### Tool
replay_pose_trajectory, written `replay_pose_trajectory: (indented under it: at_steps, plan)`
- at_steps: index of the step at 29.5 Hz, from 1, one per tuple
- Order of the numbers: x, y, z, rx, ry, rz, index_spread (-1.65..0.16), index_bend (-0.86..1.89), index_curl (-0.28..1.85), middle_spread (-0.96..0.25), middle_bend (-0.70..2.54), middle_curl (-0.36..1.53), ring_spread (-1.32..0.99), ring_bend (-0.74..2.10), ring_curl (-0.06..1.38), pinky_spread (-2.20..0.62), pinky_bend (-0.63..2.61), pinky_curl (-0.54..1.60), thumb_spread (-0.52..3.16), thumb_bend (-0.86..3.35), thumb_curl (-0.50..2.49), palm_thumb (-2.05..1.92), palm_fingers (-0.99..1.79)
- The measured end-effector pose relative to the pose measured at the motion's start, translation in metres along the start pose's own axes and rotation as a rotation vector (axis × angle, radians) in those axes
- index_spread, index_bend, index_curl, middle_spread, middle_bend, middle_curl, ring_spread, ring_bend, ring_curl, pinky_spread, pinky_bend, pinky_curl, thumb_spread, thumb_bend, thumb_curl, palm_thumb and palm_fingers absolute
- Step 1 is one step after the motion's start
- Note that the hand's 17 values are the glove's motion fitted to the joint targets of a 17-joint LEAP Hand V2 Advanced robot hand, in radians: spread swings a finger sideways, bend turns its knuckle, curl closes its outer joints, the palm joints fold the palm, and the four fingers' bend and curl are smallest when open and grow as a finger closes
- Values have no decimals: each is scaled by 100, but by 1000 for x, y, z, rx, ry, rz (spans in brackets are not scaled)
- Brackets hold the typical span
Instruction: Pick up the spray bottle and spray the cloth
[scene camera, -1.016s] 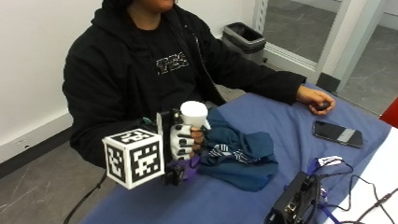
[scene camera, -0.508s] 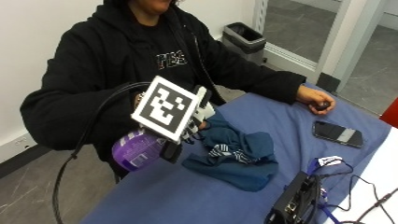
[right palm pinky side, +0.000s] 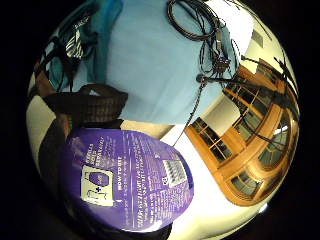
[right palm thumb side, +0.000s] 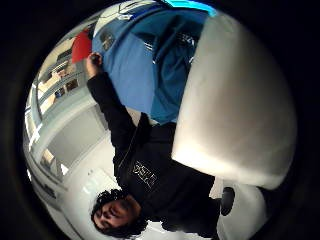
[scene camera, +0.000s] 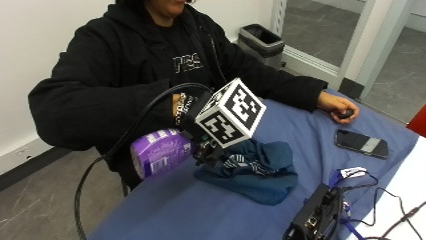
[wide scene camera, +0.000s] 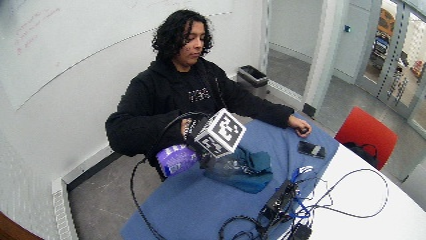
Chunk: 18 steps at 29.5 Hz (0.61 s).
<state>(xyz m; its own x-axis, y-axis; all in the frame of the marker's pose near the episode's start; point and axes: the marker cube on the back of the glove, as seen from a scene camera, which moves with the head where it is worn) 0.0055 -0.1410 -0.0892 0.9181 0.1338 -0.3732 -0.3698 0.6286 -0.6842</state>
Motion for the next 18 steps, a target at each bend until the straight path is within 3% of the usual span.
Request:
replay_pose_trajectory:
  at_steps: [11, 18]
  plan:
    - [-14, -40, 43, -142, 102, 35, -21, 15, 55, -10, 57, 55, -19, 60, 49, -23, 51, 42, 51, -3, 72, 100, 125]
    - [-15, -46, 66, -144, 68, -5, -21, 16, 55, -10, 57, 55, -18, 60, 49, -22, 51, 42, 52, -3, 72, 100, 124]
